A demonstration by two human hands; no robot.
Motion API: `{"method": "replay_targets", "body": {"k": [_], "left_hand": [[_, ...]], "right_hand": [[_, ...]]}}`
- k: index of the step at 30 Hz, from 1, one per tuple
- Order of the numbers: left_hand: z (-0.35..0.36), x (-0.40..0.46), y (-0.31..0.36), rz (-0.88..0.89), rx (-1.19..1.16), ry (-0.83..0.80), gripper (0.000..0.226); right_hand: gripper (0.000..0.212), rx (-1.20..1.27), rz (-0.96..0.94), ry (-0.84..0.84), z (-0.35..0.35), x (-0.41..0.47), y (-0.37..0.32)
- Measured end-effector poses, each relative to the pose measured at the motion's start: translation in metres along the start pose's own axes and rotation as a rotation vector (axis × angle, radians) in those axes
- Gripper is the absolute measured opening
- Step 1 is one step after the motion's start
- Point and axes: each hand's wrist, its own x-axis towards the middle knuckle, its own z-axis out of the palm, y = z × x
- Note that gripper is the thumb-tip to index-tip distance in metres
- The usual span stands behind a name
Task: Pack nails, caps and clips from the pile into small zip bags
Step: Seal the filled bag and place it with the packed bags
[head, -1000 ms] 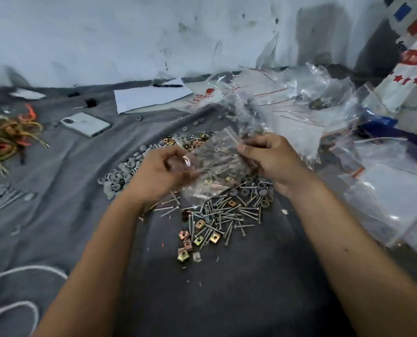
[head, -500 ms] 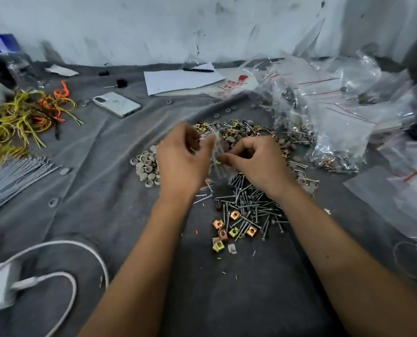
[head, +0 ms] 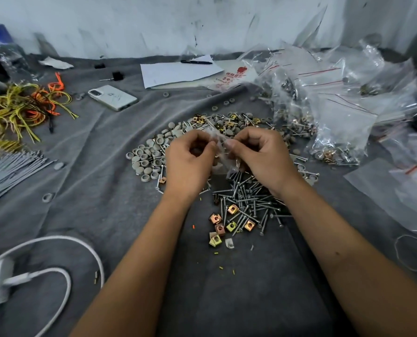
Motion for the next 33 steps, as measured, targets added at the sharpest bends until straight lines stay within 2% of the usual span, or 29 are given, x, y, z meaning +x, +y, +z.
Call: {"method": "replay_targets", "body": {"k": [2,6,10,14,16,18,21,24,26,28,31,33], "left_hand": [[0.002,-0.001,0.000,0.046,0.040,0.037,0.007],[0.012,-0.008,-0.001,0.116,0.205,0.058,0.022],[0.016,-0.012,0.001,0.161,0.281,0.049,0.024],[0.004,-0.006,0.006,0.153,0.265,0.212,0.018],[0.001,-0.007,0.010,0.194,0.296,0.266,0.015],[-0.002,-0.009,0.014,0.249,0.352,0.312,0.014],[-0.013,-0.009,0.019,0.336,0.387,0.454,0.013],[-0.023,-0.007,0.019,0.343,0.499,0.573,0.010],[-0.022,-0.008,0.020,0.258,0.618,0.514,0.010],[-0.018,-0.007,0.019,0.191,0.741,0.384,0.009],[-0.014,-0.006,0.013,0.192,0.838,0.243,0.004],[-0.015,-0.005,0.008,0.221,0.830,0.231,0.002]], "right_hand": [[0.011,0.008,0.015,0.060,-0.001,-0.001,0.000],[0.011,-0.109,-0.080,0.065,0.002,-0.003,-0.004],[0.013,-0.155,-0.123,0.107,0.002,-0.004,-0.007],[0.013,-0.238,-0.065,0.262,-0.003,-0.001,-0.004],[0.014,-0.295,-0.054,0.277,0.000,0.000,-0.003],[0.016,-0.281,-0.060,0.218,0.002,-0.001,-0.003],[0.025,-0.225,-0.036,-0.031,-0.005,-0.001,-0.006],[0.024,-0.454,-0.070,-0.340,-0.017,0.000,-0.006],[0.029,-0.569,-0.006,-0.506,-0.024,0.002,-0.004],[0.038,-0.601,0.084,-0.590,-0.029,0.003,-0.003],[0.028,-0.627,0.083,-0.592,-0.029,0.003,-0.003],[0.018,-0.656,0.053,-0.541,-0.027,0.004,-0.005]]}}
